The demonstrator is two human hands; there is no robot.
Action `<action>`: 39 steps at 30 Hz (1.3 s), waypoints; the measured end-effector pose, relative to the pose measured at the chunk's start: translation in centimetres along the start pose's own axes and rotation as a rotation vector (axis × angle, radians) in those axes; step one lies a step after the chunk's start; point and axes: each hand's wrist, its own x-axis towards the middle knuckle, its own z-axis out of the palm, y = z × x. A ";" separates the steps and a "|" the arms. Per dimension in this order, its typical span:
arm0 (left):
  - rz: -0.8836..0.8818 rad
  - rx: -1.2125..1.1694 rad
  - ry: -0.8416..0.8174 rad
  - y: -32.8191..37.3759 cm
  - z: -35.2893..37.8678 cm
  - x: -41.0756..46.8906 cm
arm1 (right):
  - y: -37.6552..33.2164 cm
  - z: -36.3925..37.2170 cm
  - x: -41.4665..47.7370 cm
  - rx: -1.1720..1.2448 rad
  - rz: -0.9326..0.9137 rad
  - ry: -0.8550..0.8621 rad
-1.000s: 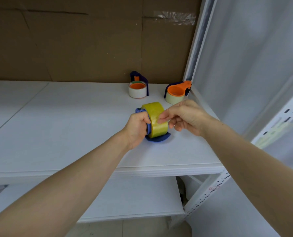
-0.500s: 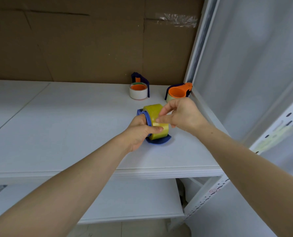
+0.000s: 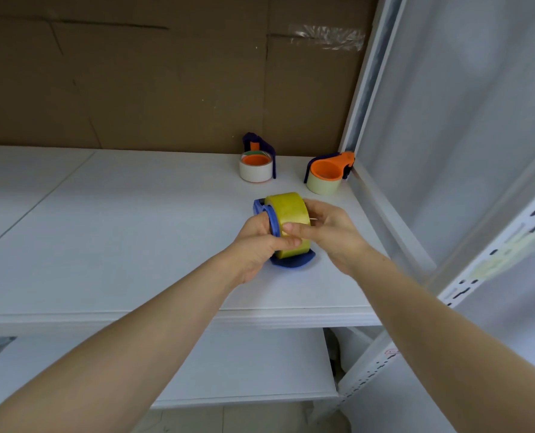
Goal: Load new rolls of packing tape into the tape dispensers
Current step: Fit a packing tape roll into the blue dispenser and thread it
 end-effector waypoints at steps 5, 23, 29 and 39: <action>0.014 0.000 0.000 -0.4 0.3 -0.4 | 0.2 1.8 0.1 0.247 0.132 0.137; 0.011 0.064 0.023 -0.8 1.1 -0.9 | -0.6 1.4 -0.9 0.473 0.263 0.184; 0.012 0.095 0.035 -1.0 1.6 -0.8 | -1.8 2.0 -1.0 0.380 0.291 0.289; 0.055 0.180 0.032 -1.7 2.3 -0.1 | -2.4 1.8 -0.8 0.347 0.296 0.262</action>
